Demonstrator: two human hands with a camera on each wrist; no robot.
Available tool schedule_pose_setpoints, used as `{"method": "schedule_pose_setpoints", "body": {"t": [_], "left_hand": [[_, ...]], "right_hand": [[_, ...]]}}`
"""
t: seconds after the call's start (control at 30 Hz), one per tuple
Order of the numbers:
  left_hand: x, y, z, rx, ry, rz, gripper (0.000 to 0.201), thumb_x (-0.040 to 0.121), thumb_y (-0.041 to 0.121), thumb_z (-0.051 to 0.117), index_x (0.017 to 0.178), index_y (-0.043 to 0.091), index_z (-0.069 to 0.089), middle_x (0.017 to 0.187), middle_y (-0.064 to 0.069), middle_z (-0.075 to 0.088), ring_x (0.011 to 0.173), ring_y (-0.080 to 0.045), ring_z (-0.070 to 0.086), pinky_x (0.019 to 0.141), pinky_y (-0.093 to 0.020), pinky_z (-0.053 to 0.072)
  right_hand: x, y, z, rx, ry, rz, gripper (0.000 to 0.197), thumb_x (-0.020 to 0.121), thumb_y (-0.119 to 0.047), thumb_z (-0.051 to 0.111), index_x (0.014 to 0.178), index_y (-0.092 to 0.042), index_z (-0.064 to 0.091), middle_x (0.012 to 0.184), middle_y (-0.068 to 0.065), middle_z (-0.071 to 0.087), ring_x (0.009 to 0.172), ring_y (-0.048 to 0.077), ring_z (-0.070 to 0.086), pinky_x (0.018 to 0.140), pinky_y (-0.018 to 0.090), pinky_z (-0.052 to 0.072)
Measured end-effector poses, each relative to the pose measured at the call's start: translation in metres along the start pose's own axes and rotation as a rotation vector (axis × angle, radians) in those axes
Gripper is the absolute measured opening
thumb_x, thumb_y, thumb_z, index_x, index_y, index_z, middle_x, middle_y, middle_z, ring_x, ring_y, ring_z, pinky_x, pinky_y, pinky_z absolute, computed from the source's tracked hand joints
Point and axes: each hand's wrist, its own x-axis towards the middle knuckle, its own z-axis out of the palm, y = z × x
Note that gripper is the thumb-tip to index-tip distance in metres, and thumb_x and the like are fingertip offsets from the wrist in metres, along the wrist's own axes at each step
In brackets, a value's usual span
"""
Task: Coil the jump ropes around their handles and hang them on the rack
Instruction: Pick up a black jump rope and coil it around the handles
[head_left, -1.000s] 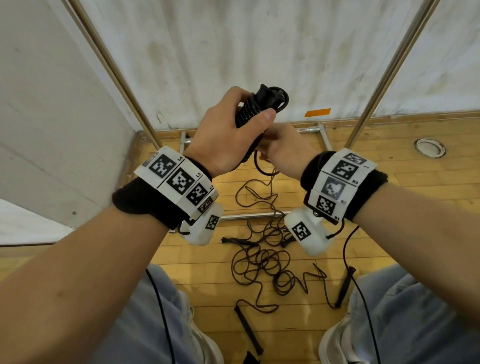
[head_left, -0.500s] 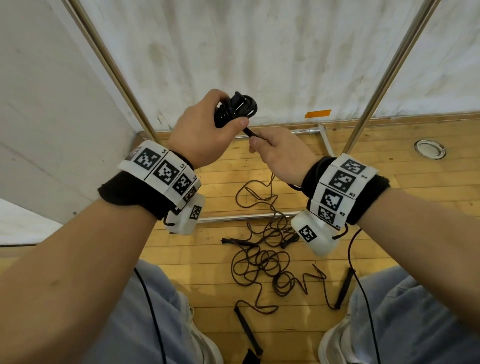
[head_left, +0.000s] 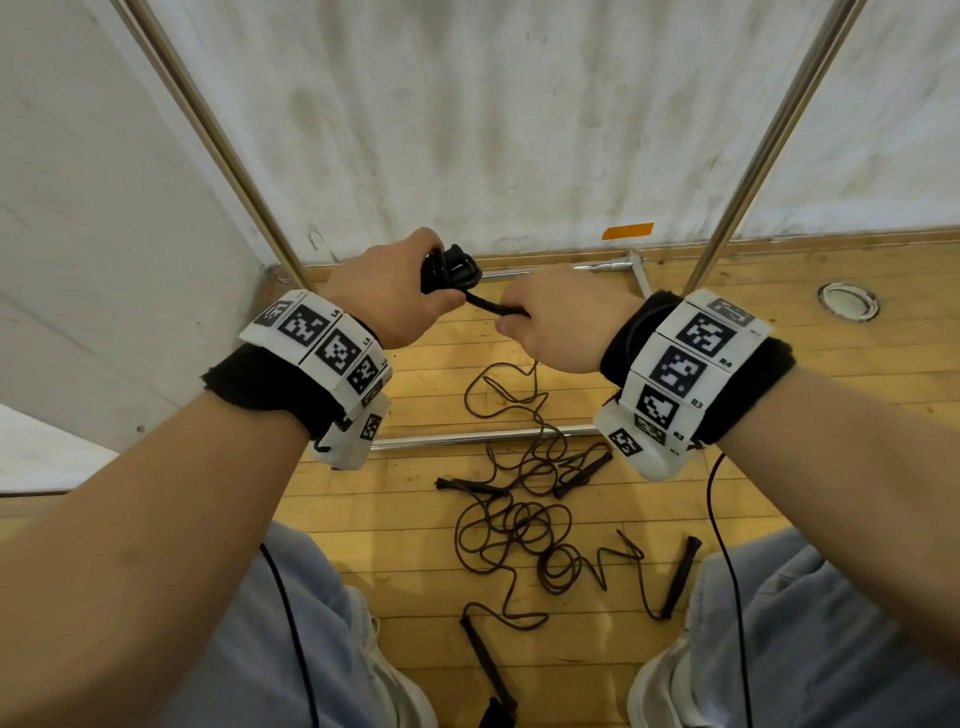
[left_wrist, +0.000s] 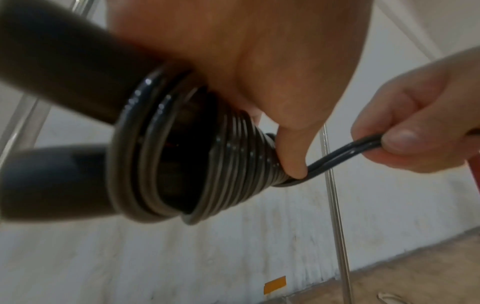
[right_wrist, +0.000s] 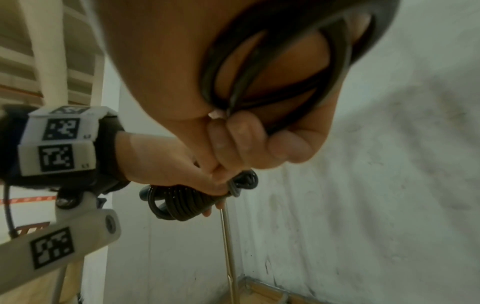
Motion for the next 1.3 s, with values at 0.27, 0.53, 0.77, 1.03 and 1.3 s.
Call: {"method": "schedule_pose_setpoints", "body": {"t": [0.27, 0.53, 0.77, 1.03, 1.3], "left_hand": [[-0.002, 0.007, 0.015, 0.041, -0.182, 0.073, 0.034, 0.082, 0.05, 0.065, 0.109, 0.033, 0.054, 0.093, 0.01, 0.061, 0.084, -0.016, 0.057, 0.07, -0.033, 0.047], [-0.019, 0.023, 0.008, -0.237, -0.207, 0.316, 0.045, 0.079, 0.045, 0.07, 0.121, 0.034, 0.057, 0.083, 0.025, 0.059, 0.077, 0.006, 0.056, 0.066, -0.009, 0.037], [-0.033, 0.038, -0.005, -0.563, -0.107, 0.252, 0.013, 0.078, 0.043, 0.074, 0.087, 0.043, 0.064, 0.059, 0.025, 0.061, 0.051, 0.006, 0.055, 0.047, -0.009, 0.039], [-0.035, 0.052, -0.016, -0.814, -0.005, 0.219, 0.028, 0.078, 0.041, 0.066, 0.1, 0.023, 0.065, 0.085, -0.014, 0.069, 0.075, -0.031, 0.068, 0.071, -0.051, 0.057], [-0.021, 0.048, -0.007, -0.806, 0.149, 0.073, 0.027, 0.087, 0.041, 0.065, 0.102, 0.018, 0.062, 0.08, -0.003, 0.068, 0.067, -0.022, 0.068, 0.061, -0.043, 0.058]], "right_hand": [[0.003, 0.003, -0.001, -0.099, 0.148, -0.103, 0.025, 0.098, -0.037, 0.038, 0.084, -0.023, 0.053, 0.066, -0.006, 0.048, 0.06, 0.013, 0.047, 0.048, 0.027, 0.027], [0.007, 0.027, -0.007, 0.299, 0.355, -0.012, 0.036, 0.084, -0.049, 0.06, 0.077, -0.014, 0.065, 0.064, -0.006, 0.053, 0.059, 0.009, 0.047, 0.052, 0.024, 0.033], [0.011, 0.039, -0.008, 0.769, 0.3, 0.062, 0.052, 0.072, -0.062, 0.065, 0.061, -0.011, 0.06, 0.05, -0.003, 0.046, 0.047, 0.011, 0.04, 0.046, 0.018, 0.035], [0.015, 0.037, 0.001, 1.356, 0.13, 0.035, 0.042, 0.087, -0.043, 0.059, 0.09, -0.001, 0.061, 0.055, 0.0, 0.048, 0.047, 0.013, 0.04, 0.048, 0.024, 0.036], [0.015, 0.02, 0.0, 1.231, 0.178, 0.059, 0.024, 0.1, -0.018, 0.041, 0.099, -0.001, 0.058, 0.052, -0.004, 0.051, 0.05, 0.015, 0.049, 0.057, 0.029, 0.047]]}}
